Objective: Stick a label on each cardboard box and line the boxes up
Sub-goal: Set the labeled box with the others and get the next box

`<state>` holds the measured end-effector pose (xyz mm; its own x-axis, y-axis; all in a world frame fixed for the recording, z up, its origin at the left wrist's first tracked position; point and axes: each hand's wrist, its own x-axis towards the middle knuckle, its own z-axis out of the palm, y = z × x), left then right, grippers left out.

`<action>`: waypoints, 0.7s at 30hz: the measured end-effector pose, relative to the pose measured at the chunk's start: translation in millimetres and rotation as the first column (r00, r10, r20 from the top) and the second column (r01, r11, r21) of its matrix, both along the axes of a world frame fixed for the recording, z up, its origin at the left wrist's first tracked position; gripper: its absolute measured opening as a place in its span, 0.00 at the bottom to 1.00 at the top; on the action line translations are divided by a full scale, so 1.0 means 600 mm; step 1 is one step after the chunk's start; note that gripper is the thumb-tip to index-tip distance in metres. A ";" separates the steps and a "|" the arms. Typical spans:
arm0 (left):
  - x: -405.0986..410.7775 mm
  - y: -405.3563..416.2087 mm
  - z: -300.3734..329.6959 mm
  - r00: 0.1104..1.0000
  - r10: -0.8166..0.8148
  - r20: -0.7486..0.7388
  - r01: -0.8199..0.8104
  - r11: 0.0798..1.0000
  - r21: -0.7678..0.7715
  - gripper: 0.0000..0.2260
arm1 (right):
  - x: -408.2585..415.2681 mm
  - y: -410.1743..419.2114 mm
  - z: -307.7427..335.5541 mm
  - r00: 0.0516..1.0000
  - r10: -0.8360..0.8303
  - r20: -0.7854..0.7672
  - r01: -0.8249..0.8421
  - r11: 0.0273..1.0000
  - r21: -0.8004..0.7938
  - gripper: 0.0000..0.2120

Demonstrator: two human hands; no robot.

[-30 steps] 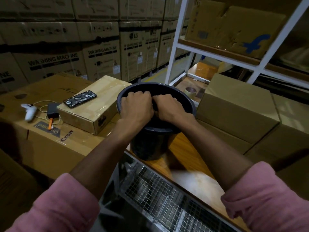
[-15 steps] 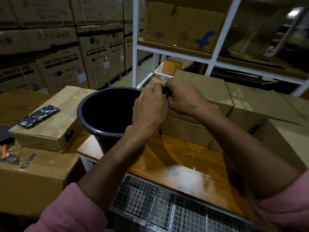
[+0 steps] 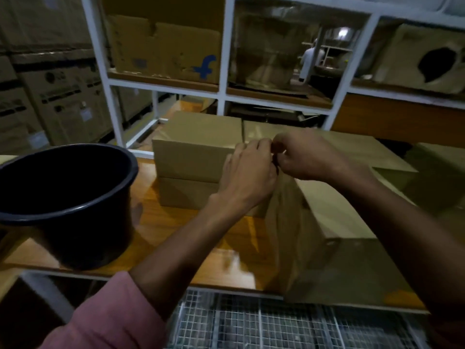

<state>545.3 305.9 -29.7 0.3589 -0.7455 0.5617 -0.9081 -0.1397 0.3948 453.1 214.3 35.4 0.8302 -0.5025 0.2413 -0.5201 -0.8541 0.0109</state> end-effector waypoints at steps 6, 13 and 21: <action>-0.137 -0.070 -0.015 0.999 -0.036 0.006 0.035 0.995 0.097 0.19 | -0.155 -0.091 -0.038 0.980 -0.111 0.164 0.097 0.991 0.092 0.05; -0.237 -0.093 -0.072 0.994 0.104 -0.025 -0.087 0.924 0.372 0.33 | -0.311 -0.155 -0.086 0.988 -0.140 0.072 0.126 0.977 0.174 0.20; -0.255 -0.091 -0.100 0.987 0.155 -0.034 -0.135 0.934 0.331 0.30 | -0.401 -0.191 -0.150 0.994 -0.089 -0.068 0.100 0.978 0.184 0.30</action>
